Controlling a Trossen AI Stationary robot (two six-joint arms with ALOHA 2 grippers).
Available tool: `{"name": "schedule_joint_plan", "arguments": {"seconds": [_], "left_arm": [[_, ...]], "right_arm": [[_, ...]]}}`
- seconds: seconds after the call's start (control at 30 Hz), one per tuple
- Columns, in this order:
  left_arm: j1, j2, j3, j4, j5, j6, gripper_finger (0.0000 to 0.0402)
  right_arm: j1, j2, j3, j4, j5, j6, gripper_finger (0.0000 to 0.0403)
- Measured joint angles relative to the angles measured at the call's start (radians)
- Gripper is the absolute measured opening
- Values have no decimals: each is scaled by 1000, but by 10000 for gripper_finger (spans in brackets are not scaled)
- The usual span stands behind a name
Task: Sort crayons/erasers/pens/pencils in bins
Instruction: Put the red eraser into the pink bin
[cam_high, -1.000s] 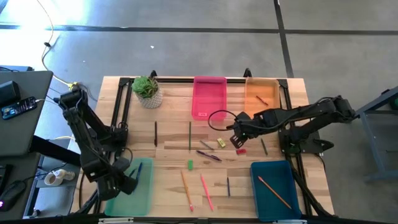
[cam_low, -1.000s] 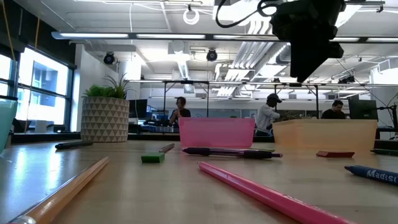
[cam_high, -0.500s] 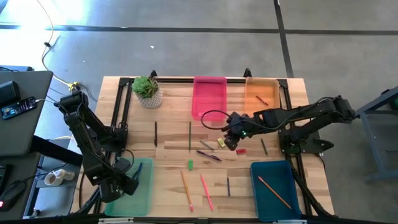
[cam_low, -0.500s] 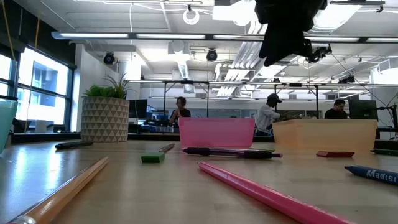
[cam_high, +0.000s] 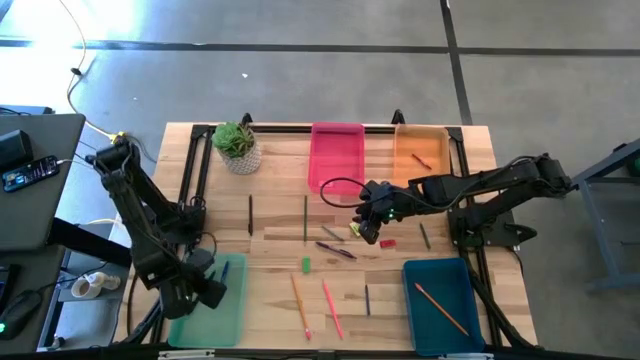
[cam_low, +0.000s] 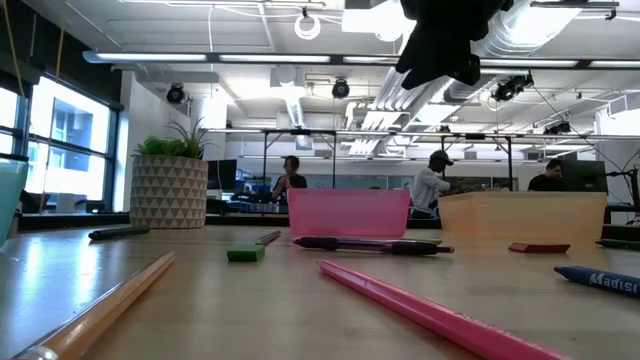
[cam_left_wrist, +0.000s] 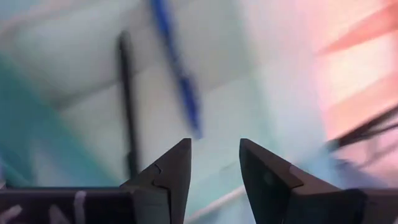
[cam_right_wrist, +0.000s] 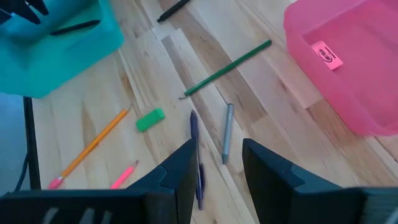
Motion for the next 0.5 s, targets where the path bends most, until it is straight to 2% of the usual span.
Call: {"name": "schedule_joint_plan", "arguments": {"seconds": [0.13,0.27,0.33,0.5], "left_arm": [[35,-91,1,-1,-174,61,116],[102,-168,1,-8,-293,164,109],[151,-200,1,-8,-326,236,106],[301,-249,1,-10,-326,450,99]], "right_arm": [[-7,0,0,0,-2,-4,121],[-31,16,0,-6,-4,-4,121],[-46,35,0,-18,-16,-2,121],[-58,85,0,-139,-55,3,121]]}}
